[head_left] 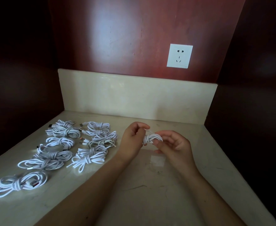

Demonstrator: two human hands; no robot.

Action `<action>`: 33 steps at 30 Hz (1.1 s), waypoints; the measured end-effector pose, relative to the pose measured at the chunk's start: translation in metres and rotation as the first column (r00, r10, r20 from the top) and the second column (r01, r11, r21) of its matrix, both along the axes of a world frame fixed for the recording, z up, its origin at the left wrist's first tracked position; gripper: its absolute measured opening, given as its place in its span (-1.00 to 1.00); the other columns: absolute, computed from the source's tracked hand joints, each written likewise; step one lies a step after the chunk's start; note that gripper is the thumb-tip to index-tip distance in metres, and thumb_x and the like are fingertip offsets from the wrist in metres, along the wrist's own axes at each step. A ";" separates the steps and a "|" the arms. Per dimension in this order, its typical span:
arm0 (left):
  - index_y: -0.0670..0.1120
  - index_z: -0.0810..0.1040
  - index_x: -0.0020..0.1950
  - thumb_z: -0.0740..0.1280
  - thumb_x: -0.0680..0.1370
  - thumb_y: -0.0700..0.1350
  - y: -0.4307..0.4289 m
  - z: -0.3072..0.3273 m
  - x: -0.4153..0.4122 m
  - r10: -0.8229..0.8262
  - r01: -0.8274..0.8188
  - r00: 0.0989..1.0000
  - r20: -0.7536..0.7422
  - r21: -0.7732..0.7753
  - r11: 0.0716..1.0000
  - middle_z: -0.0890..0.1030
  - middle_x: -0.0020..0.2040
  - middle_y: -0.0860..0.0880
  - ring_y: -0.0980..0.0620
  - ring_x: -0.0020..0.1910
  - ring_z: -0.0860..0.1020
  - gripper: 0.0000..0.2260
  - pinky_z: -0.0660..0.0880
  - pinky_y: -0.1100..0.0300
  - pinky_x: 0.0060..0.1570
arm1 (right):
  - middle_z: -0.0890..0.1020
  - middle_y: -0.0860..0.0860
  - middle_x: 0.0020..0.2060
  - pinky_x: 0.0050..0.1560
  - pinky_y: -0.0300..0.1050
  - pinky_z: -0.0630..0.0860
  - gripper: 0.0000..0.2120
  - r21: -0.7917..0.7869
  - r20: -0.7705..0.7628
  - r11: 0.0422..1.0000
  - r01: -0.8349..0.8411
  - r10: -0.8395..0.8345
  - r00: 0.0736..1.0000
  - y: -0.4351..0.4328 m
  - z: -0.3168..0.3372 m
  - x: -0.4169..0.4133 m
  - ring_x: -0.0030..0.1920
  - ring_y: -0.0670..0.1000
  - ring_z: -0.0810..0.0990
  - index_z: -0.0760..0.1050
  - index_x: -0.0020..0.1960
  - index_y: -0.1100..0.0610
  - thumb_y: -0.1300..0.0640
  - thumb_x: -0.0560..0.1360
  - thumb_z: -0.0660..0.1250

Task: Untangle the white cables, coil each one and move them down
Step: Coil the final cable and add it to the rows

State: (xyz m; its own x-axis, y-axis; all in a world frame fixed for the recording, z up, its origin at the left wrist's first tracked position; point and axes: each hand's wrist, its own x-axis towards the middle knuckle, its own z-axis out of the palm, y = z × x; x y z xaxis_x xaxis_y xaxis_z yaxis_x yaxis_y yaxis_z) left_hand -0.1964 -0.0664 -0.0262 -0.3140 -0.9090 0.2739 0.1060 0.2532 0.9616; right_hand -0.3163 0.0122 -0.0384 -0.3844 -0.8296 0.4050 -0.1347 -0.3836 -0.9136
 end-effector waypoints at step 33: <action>0.11 0.60 0.03 0.28 0.58 0.12 -0.003 -0.011 0.013 0.055 0.065 0.970 0.237 -0.470 0.880 0.52 -0.43 0.05 0.05 -0.47 0.55 -0.84 0.53 0.06 -0.33 | 0.62 0.11 -0.15 -0.30 -0.03 0.65 -0.84 0.066 0.132 0.997 -0.050 0.041 0.990 0.006 0.005 0.001 -0.25 0.10 0.69 0.41 -0.15 0.24 0.43 0.50 0.34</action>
State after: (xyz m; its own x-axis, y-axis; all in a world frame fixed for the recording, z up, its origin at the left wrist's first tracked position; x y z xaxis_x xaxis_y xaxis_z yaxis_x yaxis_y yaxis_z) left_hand -0.1838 -0.0695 -0.0371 -0.4275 -0.6884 0.5860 -0.1060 0.6819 0.7237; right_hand -0.3153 0.0178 -0.0334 -0.3916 -0.8716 0.2950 0.0039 -0.3222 -0.9467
